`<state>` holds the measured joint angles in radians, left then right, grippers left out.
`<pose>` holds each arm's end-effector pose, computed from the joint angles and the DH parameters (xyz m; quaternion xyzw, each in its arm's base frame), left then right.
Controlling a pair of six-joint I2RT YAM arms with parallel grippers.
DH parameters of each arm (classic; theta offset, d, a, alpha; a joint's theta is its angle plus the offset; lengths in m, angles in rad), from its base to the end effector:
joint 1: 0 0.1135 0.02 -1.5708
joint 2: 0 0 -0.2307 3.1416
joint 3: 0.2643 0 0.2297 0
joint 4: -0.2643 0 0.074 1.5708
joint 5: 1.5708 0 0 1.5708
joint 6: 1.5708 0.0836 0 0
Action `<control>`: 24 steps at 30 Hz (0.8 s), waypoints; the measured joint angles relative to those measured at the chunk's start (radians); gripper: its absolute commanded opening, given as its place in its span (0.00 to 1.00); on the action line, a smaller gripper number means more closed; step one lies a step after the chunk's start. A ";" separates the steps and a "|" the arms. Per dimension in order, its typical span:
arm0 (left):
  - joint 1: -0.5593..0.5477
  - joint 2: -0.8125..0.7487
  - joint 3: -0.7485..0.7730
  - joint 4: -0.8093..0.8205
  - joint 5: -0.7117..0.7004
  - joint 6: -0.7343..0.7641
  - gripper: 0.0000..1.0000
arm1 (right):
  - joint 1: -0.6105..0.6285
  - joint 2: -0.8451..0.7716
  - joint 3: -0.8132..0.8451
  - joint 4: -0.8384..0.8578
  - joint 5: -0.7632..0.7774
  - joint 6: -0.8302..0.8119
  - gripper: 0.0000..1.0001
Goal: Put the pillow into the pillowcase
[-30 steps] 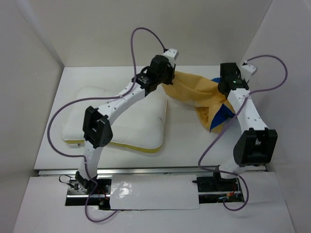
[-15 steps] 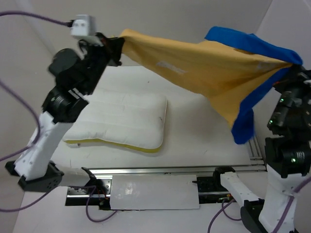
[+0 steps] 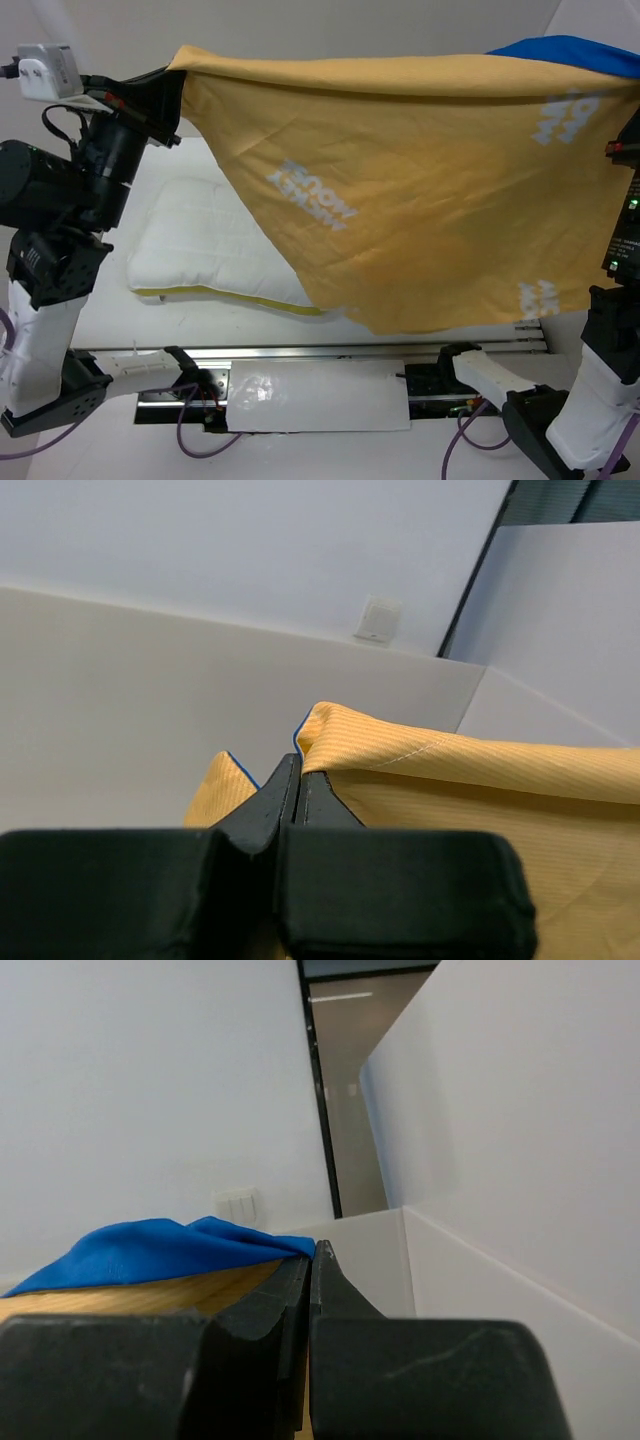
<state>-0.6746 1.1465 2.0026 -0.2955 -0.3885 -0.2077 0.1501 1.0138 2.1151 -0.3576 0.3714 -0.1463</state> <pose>0.1394 -0.0710 0.6110 -0.0545 0.5010 -0.2822 0.8163 0.0605 -0.0215 0.6370 0.1089 0.4156 -0.0725 0.9001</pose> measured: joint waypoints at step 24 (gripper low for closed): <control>0.241 1.147 0.420 0.023 0.122 -0.079 1.00 | -0.407 0.781 -0.513 -0.183 0.024 0.478 0.42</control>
<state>-0.4332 2.2940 2.4226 -0.2729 -0.2665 -0.2863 -0.2565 1.7950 1.6020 -0.5411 0.3954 0.3321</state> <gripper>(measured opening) 0.990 0.134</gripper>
